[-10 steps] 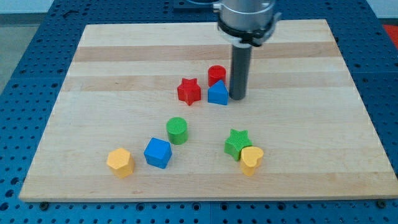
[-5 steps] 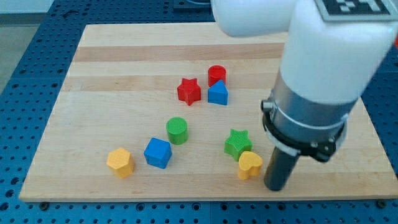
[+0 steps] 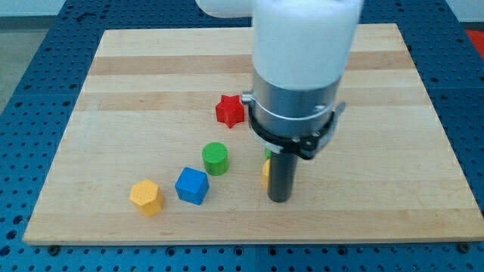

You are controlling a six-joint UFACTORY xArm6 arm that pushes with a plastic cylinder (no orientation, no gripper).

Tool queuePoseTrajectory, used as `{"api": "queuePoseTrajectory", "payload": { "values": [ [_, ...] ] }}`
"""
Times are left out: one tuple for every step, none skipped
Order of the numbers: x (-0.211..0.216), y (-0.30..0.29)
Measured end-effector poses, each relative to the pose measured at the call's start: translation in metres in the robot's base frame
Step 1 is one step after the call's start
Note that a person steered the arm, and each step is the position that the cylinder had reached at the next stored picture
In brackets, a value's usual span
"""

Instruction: Push the yellow heart along with green star to the center

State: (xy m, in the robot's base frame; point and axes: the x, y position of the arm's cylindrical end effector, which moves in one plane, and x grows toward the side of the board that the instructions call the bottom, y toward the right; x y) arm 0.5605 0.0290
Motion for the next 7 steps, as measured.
{"api": "queuePoseTrajectory", "payload": {
  "values": [
    [-0.004, -0.008],
    [-0.004, 0.008],
    [-0.012, 0.022],
    [-0.027, 0.022],
    [-0.030, 0.039],
    [-0.038, 0.044],
    [-0.050, 0.040]
  ]
}}
